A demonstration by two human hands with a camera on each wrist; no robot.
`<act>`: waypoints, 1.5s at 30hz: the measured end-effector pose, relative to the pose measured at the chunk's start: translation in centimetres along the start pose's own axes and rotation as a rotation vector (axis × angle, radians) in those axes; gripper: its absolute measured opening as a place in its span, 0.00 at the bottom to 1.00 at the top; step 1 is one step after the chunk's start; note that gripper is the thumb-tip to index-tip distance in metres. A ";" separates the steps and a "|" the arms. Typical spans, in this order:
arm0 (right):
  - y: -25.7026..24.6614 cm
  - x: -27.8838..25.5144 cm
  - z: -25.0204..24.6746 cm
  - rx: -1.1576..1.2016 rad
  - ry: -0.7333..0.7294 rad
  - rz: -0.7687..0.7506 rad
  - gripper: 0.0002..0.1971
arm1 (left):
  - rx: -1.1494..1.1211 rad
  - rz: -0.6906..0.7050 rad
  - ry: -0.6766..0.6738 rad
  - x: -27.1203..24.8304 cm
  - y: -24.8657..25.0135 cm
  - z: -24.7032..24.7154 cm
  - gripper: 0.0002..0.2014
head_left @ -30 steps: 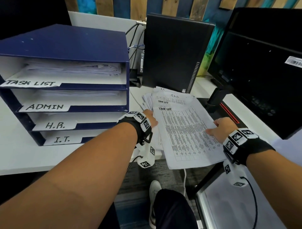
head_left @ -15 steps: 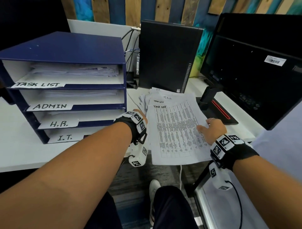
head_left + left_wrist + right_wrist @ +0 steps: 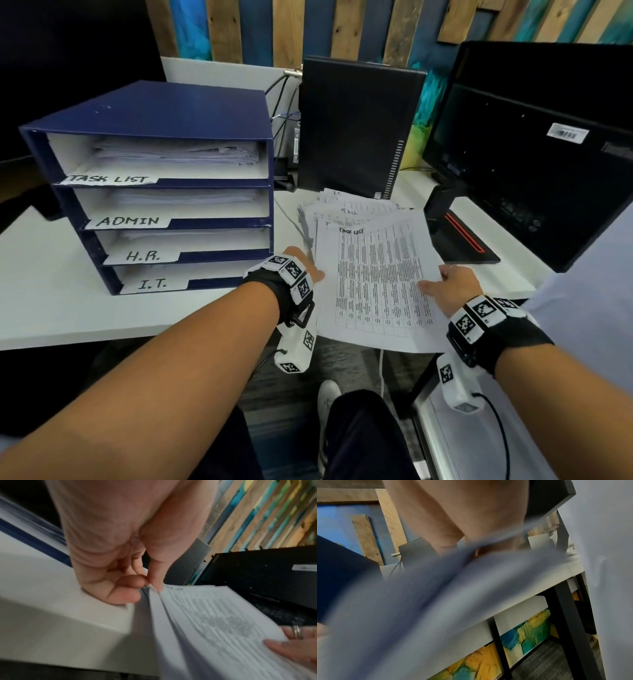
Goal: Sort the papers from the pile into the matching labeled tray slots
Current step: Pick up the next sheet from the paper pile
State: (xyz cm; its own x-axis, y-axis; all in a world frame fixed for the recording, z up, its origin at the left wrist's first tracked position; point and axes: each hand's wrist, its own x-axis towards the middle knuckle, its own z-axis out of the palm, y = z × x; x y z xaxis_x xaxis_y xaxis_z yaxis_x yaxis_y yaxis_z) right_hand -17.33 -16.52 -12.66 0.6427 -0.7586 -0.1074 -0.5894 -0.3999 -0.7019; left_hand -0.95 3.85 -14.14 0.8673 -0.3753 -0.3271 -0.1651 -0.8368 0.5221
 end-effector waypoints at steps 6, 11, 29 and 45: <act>0.1 -0.1 -1.8 0.078 0.083 -0.081 0.10 | -0.259 0.077 0.152 -0.3 1.0 -0.1 0.22; 0.9 -0.7 -2.5 0.272 0.001 -0.108 0.08 | -0.534 0.139 0.165 0.1 2.0 -0.1 0.25; -0.5 -5.0 1.4 0.672 -0.139 -0.284 0.10 | -0.715 0.318 0.558 -8.0 -1.9 -1.0 0.21; -6.3 -12.8 10.9 0.598 -0.409 -0.376 0.08 | -0.735 0.073 0.782 -13.7 -15.5 -3.6 0.13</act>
State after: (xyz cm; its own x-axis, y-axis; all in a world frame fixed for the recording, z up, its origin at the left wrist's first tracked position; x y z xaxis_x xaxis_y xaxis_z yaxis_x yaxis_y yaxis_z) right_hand -16.51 1.35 -14.56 0.9414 -0.3345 0.0430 -0.0120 -0.1607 -0.9869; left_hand -8.56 23.41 -14.89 0.9697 0.1625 0.1822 -0.1316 -0.2805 0.9508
